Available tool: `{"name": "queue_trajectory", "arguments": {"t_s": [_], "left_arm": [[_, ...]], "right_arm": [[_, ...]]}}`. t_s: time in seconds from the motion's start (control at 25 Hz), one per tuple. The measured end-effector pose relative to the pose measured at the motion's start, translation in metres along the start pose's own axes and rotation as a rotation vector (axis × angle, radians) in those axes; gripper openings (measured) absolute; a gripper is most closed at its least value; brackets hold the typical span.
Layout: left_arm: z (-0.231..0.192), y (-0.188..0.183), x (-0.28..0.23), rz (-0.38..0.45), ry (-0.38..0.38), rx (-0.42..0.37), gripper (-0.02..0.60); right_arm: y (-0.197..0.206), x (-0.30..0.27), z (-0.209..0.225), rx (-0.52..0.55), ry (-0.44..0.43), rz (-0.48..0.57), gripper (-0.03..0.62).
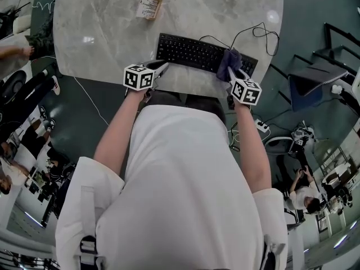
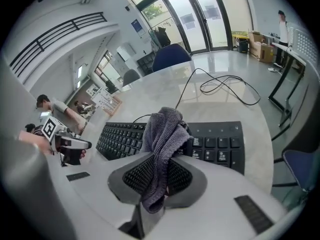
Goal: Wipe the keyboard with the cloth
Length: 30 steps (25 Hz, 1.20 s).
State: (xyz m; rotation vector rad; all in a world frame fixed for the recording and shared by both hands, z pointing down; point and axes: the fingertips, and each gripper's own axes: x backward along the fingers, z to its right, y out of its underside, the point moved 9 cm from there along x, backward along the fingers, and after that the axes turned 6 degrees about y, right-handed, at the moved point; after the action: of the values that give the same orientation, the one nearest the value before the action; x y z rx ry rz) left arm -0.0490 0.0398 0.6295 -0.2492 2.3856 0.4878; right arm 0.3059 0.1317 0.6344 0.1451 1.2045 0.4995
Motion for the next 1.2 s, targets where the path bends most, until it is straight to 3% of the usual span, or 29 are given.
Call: {"name": "queue_trajectory", "arguments": {"t_s": [0.72,1.2], "left_arm": [[0.026,-0.002,-0.016,0.006,-0.036,-0.005,0.054],[0.04,0.009,-0.017,0.039,-0.065,0.01,0.054]], "right_arm": [[0.011,0.041,0.094,-0.06,0.063,0.016,0.064],[-0.007,0.06,0.12,-0.053,0.035,0.049,0.064]]}}
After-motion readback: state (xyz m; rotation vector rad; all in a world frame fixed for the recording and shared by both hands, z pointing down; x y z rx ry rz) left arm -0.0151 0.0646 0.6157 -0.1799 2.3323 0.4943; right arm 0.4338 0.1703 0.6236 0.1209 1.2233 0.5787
